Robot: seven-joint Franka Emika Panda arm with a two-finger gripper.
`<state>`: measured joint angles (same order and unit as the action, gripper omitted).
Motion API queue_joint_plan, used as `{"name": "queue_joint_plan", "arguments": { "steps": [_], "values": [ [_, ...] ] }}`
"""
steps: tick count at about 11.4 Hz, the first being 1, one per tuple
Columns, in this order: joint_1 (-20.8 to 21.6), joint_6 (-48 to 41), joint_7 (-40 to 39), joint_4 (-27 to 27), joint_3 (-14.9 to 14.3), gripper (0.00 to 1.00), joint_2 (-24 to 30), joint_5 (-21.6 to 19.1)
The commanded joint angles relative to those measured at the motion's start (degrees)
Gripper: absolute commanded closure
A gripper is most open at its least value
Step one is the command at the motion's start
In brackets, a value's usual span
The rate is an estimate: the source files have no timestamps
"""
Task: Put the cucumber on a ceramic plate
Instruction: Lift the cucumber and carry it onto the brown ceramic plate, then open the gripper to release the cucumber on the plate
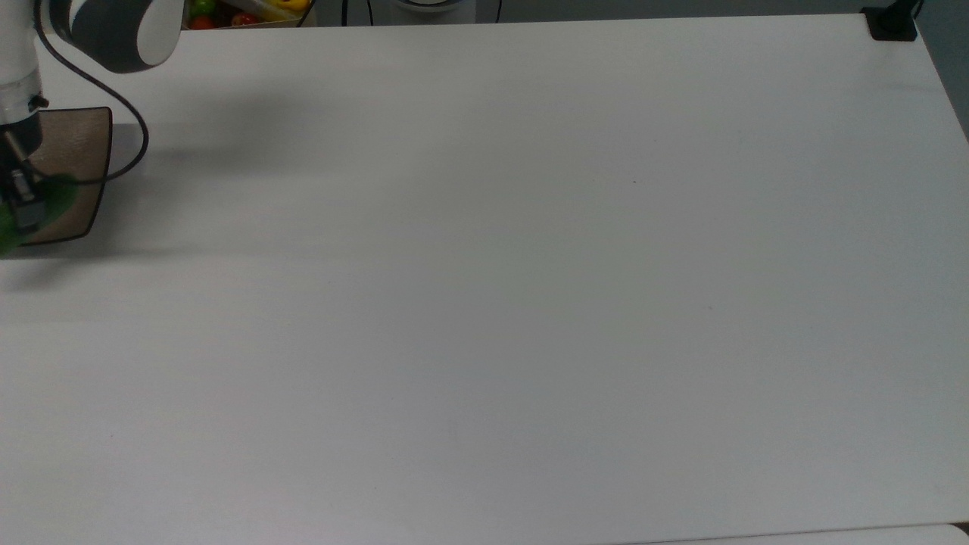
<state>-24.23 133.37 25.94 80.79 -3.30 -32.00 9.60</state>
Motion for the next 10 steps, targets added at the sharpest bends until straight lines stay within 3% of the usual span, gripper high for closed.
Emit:
{"name": "queue_joint_plan", "arguments": {
  "steps": [1, 4, 6, 10],
  "values": [
    [-2.2, -5.6, -6.5, 5.3, 0.8, 0.56, 4.0, 0.2],
    [-2.4, -5.3, -6.1, 5.3, 0.8, 0.25, 3.8, 0.1],
    [-2.3, -5.2, -6.0, 5.2, 0.8, 0.09, 3.7, 0.1],
    [-1.8, -9.1, -11.4, 4.5, 1.3, 0.00, 6.0, -1.2]
  ]
}}
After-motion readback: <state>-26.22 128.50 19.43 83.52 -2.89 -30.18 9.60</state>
